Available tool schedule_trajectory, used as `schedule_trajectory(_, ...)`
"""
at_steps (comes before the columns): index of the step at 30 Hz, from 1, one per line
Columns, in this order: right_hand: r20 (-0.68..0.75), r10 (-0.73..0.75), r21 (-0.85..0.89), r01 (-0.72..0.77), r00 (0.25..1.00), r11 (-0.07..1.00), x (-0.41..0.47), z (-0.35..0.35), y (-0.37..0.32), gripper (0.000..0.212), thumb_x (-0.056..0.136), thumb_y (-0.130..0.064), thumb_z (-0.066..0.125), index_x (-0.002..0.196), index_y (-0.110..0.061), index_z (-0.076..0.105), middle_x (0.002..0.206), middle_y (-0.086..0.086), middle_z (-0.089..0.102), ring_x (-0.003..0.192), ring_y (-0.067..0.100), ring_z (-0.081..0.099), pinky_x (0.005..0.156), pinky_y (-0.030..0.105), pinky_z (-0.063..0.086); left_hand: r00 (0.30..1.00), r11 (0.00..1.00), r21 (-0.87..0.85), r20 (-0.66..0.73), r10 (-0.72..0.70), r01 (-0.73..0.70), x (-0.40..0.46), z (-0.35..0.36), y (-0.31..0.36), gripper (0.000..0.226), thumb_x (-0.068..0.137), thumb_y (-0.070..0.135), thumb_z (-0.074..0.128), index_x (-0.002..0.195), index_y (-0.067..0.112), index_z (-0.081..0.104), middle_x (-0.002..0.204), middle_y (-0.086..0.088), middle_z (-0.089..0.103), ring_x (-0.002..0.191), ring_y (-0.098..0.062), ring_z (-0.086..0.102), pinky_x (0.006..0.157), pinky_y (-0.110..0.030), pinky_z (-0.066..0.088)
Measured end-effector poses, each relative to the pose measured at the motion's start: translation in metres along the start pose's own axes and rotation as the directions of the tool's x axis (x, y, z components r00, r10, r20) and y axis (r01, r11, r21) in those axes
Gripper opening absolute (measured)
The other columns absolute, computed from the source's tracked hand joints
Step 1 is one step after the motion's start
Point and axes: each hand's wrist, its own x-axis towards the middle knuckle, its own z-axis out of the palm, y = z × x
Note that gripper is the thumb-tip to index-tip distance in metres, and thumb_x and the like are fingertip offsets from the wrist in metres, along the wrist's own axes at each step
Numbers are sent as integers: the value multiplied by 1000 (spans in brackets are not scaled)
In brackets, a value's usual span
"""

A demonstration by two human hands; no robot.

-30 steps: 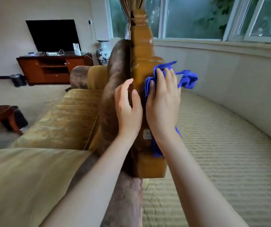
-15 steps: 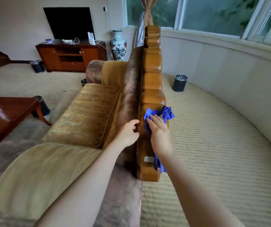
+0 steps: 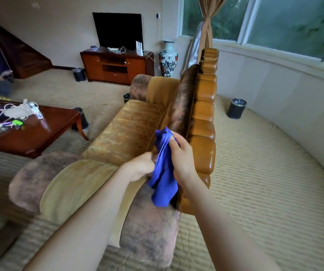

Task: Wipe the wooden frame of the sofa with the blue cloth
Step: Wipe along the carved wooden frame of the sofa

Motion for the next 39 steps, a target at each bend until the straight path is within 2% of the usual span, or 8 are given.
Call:
schedule_trajectory(6,236,-38,-287,107,971,952,-25,107,0,29,97,-18,43,113,-17,67,111,-9,67,106,9,59,100,30,43,995,944,-322,-33,-92,76,-92,-69,-31,27,80,-16,36,82,7,48,71,-7,55,64,-18,54,61,-29,44)
schedule_trajectory(13,542,14,-243,141,840,960,-94,262,9,21,94,-12,50,96,-17,70,78,-12,64,77,5,57,82,30,47,943,833,-553,-284,-171,-15,-228,-157,-98,17,67,-1,48,77,10,56,64,-1,65,60,-11,62,60,-24,49)
schedule_trajectory(18,665,16,-183,141,747,973,-162,366,18,22,86,1,53,96,-3,71,91,1,67,86,12,58,86,35,47,740,817,-574,-569,-358,-46,-333,-205,-165,29,53,2,57,79,14,58,73,-11,54,66,-20,54,59,-31,40)
schedule_trajectory(24,823,52,-170,158,565,973,-252,459,21,28,85,5,54,110,3,67,102,2,61,96,11,55,86,21,42,536,851,-512,-690,-487,114,-436,-243,-219,22,81,-13,49,77,9,51,73,-7,52,66,-16,51,58,-26,38)
schedule_trajectory(30,913,148,-191,77,381,979,-321,514,39,33,90,-31,57,117,-14,63,108,-2,66,99,10,60,80,12,46,353,849,-527,-786,-508,48,-500,-254,-271,38,73,8,77,108,7,61,107,-13,67,100,-24,64,84,-37,53)
schedule_trajectory(33,940,190,-237,142,283,961,-338,540,54,53,77,-49,64,115,-14,60,108,-1,66,101,12,62,88,28,50,317,869,-493,-818,-479,41,-519,-255,-282,29,77,4,74,103,11,62,93,-3,68,88,-7,66,69,-18,53)
schedule_trajectory(36,956,196,-236,176,219,956,-344,567,67,18,87,-20,59,93,-4,61,89,4,64,85,16,59,75,29,46,260,825,-564,-802,-538,-32,-540,-254,-295,24,78,3,73,87,12,53,78,2,62,74,-9,62,54,-16,47)
schedule_trajectory(39,960,237,-247,54,151,967,-355,586,68,20,94,-13,46,80,-3,58,77,7,55,74,16,48,62,28,37,206,730,-662,-748,-630,-171,-565,-252,-303,34,78,10,76,99,11,49,92,-3,66,85,-13,66,68,-27,53)
